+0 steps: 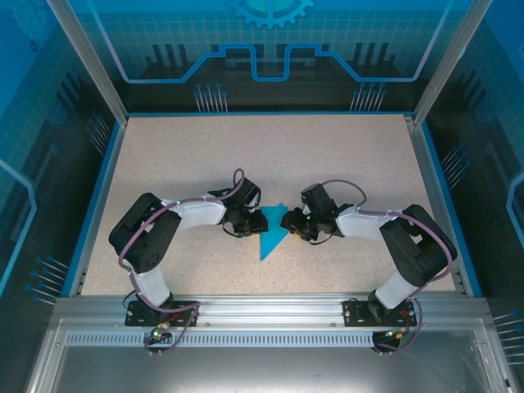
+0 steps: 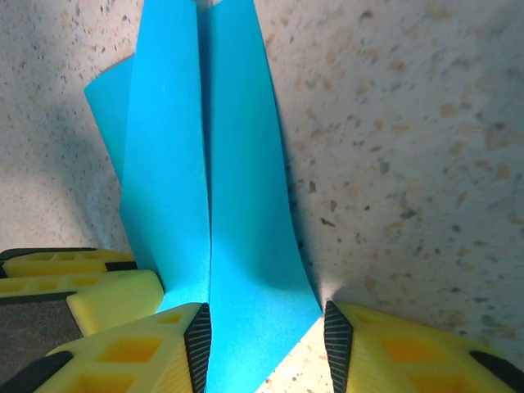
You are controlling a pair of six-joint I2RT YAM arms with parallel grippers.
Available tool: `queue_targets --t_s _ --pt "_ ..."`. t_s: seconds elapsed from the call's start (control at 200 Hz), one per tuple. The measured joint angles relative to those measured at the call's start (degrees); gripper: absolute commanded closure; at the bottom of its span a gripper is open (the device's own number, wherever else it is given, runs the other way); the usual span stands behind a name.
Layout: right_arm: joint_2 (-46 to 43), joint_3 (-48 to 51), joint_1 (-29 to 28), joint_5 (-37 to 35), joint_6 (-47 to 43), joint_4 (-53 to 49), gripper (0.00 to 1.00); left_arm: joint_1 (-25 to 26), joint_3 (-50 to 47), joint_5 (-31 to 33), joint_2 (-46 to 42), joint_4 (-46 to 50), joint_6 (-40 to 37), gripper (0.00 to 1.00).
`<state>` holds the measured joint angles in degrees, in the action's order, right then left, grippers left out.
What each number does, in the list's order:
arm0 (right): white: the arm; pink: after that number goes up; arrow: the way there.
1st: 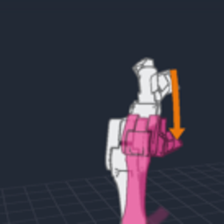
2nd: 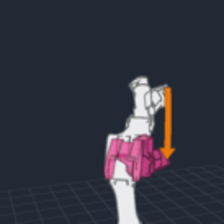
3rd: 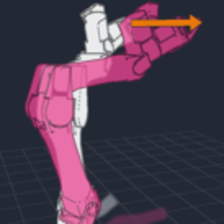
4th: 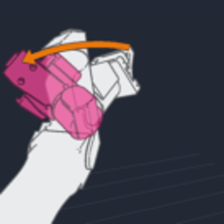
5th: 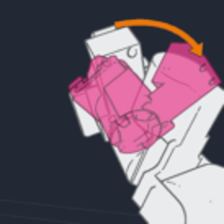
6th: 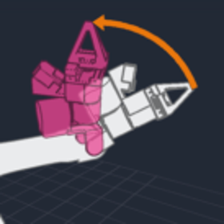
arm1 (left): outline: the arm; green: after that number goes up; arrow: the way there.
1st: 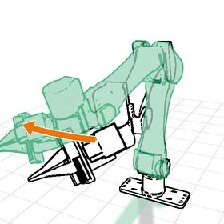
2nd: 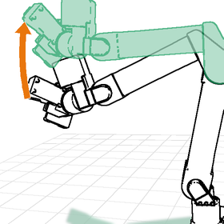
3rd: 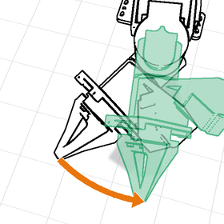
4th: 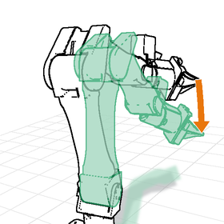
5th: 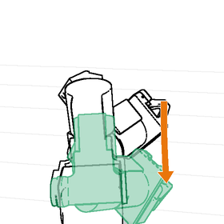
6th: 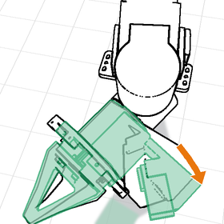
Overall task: Fold a paper plane with a square sheet of paper (pick it up from the middle)
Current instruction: Turn over the paper at the center of the table.
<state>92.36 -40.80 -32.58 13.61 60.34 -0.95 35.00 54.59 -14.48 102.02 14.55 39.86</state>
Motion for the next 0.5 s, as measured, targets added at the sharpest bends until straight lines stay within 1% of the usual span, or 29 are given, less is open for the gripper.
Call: queue_targets --t_s 0.15,0.5 --pt "0.02 -0.76 0.0 -1.25 -0.85 -1.16 0.56 0.04 0.0 0.13 0.0 0.0 0.02 0.78" --pt "1.86 -1.44 0.48 0.39 -0.26 -0.31 0.57 0.04 0.0 0.13 0.04 0.02 0.02 0.79"
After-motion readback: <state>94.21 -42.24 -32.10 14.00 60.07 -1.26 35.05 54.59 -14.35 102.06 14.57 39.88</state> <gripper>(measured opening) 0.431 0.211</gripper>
